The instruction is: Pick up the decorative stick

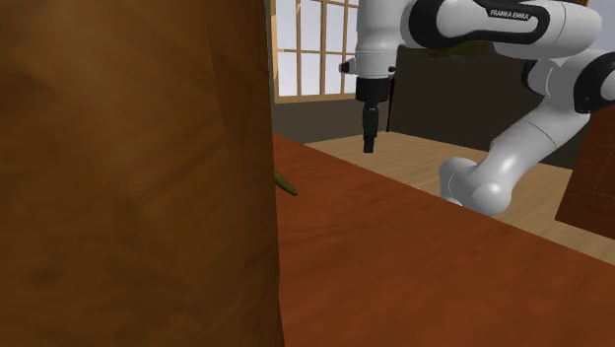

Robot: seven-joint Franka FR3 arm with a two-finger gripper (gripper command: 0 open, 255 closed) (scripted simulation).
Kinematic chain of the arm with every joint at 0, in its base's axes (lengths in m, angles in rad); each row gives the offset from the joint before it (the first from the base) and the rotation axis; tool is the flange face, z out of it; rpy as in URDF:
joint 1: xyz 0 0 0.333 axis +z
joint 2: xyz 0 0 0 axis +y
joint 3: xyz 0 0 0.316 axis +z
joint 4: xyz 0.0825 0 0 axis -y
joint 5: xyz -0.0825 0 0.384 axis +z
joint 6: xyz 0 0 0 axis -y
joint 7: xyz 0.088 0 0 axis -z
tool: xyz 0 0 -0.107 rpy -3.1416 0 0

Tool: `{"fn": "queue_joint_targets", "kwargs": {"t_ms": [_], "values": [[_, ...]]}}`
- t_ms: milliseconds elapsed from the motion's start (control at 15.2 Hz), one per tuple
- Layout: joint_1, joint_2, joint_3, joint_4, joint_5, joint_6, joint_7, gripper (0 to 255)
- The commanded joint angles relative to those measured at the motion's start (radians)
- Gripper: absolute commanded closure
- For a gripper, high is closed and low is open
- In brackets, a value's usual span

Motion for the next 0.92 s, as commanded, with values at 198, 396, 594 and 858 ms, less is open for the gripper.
{"fn": "queue_joint_targets", "kwargs": {"t_ms": [198, 396, 594, 858], "values": [[-0.032, 0.119, 0.128, 0.13, 0.08, -0.028, 0.247, 0], [-0.057, 0.208, 0.202, 0.227, 0.11, -0.041, 0.396, 0], [-0.084, 0.311, 0.277, 0.338, 0.124, -0.052, 0.549, 0], [-0.114, 0.476, 0.38, 0.508, 0.108, -0.068, 0.766, 0]]}}
